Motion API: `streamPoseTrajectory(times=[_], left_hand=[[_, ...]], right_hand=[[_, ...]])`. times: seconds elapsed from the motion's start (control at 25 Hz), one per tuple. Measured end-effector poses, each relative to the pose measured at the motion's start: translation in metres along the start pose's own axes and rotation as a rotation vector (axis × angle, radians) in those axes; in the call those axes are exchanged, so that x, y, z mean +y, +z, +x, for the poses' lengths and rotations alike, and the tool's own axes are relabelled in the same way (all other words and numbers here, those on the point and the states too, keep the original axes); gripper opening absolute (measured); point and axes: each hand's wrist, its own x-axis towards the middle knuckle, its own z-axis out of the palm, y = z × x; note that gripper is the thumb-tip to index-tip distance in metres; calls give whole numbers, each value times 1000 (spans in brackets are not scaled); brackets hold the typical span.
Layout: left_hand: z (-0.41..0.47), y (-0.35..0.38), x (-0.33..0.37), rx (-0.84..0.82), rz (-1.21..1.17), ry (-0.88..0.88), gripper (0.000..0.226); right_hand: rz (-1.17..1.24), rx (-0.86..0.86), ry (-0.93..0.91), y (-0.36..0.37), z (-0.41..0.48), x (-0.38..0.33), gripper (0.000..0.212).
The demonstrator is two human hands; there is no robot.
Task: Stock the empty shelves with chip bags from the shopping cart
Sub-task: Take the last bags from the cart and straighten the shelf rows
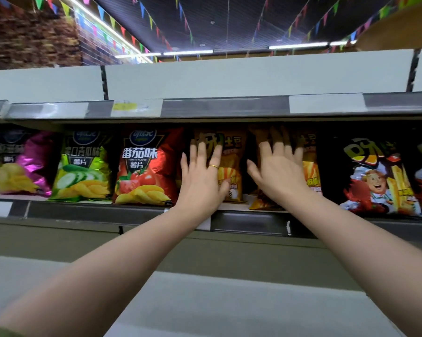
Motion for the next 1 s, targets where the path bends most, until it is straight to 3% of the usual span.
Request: streamPoseTrajectory(times=[0.24, 0.48, 0.6, 1.0], left_hand=[[-15, -15, -28, -5, -58, 14, 72], [-25, -27, -66, -35, 171, -117, 71], [-25, -23, -79, -100, 163, -164, 70], [7, 1, -82, -230, 149, -263, 56]], right_hand=[[180, 141, -190, 8, 5, -61, 48], [133, -97, -191, 26, 9, -78, 53], [106, -233, -142, 36, 12, -86, 52], [53, -261, -88, 38, 18, -91, 54]])
